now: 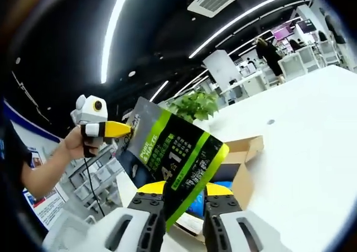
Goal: Operate the shoe box by opening the lid, removing the specified soft item, and placing it in the target area until the item is outside and the box remains undamaged.
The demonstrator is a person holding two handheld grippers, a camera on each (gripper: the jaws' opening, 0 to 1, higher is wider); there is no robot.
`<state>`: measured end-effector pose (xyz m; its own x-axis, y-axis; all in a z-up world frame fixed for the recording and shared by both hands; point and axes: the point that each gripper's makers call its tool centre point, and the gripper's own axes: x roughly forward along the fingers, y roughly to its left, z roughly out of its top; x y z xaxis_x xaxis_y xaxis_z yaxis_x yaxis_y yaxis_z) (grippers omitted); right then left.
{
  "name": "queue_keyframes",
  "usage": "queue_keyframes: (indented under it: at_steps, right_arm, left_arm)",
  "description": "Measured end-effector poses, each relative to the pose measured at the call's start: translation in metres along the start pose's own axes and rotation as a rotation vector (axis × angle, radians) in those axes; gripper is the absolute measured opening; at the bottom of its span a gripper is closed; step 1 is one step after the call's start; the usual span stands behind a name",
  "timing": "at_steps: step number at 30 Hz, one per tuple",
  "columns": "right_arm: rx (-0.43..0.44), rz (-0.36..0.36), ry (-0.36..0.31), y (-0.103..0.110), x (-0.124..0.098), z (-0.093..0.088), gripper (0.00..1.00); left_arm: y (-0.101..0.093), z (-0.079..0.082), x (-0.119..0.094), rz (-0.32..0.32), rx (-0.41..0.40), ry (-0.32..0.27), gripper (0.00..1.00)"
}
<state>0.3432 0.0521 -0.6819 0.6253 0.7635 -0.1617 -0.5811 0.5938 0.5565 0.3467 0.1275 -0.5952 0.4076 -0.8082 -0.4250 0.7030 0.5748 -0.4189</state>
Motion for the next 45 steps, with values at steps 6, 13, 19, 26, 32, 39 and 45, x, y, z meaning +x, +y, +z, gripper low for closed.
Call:
queue_keyframes:
  at_steps: [6, 13, 19, 26, 32, 39, 45]
  right_arm:
    - [0.003, -0.046, -0.008, -0.011, -0.015, 0.009, 0.0]
    - [-0.009, -0.1, -0.011, -0.024, -0.029, 0.02, 0.0]
    - [-0.032, -0.151, 0.014, -0.033, -0.037, 0.023, 0.0]
    - [-0.029, -0.187, 0.019, -0.042, -0.047, 0.028, 0.0]
    - [-0.042, -0.228, 0.041, -0.051, -0.054, 0.032, 0.0]
    - [-0.058, -0.285, 0.062, -0.066, -0.064, 0.039, 0.0]
    - [-0.059, -0.32, 0.077, -0.078, -0.071, 0.04, 0.0]
  left_arm:
    - [0.003, -0.01, 0.015, 0.008, -0.03, 0.011, 0.0]
    - [0.008, -0.016, 0.029, 0.009, -0.064, 0.015, 0.0]
    - [0.011, -0.024, 0.043, 0.012, -0.082, 0.041, 0.0]
    - [0.014, -0.031, 0.057, 0.021, -0.122, 0.052, 0.0]
    - [0.012, -0.034, 0.072, 0.038, -0.109, 0.07, 0.0]
    - [0.007, -0.039, 0.087, 0.037, -0.115, 0.083, 0.0]
    - [0.002, -0.045, 0.1, 0.045, -0.133, 0.099, 0.0]
